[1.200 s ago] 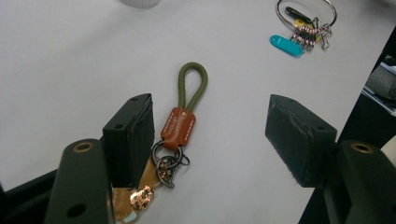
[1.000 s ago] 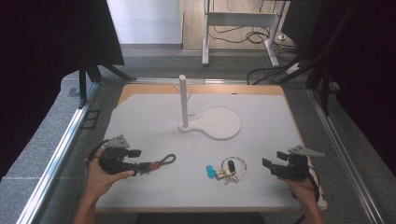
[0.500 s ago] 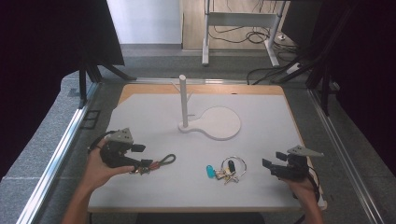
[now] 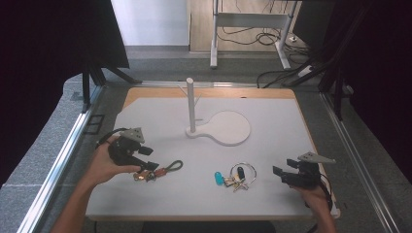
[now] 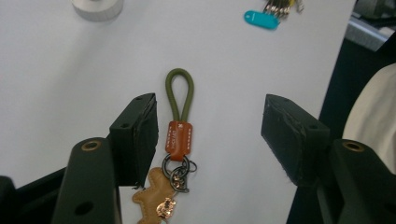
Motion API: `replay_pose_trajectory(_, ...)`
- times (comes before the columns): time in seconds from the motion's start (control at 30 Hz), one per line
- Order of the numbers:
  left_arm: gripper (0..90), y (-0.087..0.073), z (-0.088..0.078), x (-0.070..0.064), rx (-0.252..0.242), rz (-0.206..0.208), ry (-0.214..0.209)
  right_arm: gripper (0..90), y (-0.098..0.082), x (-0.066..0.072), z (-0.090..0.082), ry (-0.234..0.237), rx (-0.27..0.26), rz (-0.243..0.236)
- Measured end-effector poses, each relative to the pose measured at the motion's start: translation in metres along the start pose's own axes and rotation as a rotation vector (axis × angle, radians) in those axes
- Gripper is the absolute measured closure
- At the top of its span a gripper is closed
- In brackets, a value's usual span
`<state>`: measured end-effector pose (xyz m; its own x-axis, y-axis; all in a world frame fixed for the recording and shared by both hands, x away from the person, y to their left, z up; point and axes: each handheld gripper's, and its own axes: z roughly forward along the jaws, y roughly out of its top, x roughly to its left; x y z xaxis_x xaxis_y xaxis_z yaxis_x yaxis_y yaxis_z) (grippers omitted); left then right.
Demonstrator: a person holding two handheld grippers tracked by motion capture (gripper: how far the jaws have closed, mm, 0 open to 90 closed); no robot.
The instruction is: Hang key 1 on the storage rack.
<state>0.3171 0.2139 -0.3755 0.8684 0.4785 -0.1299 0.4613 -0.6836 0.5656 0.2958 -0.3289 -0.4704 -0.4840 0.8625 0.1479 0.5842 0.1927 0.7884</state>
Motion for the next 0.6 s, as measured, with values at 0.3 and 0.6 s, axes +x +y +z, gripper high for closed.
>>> replay_pose_trajectory(0.3, 43.0, 0.007, 0.029, 0.005, 0.13, 0.031, -0.001, 29.1, -0.002, -0.001, 0.001, -0.022, 0.016, 0.009)
replay_pose_trajectory(0.6, 47.7, 0.007, 0.05, 0.01, 0.246, 0.062, -0.021, 29.3, -0.002, -0.001, 0.0, -0.022, 0.013, 0.007)
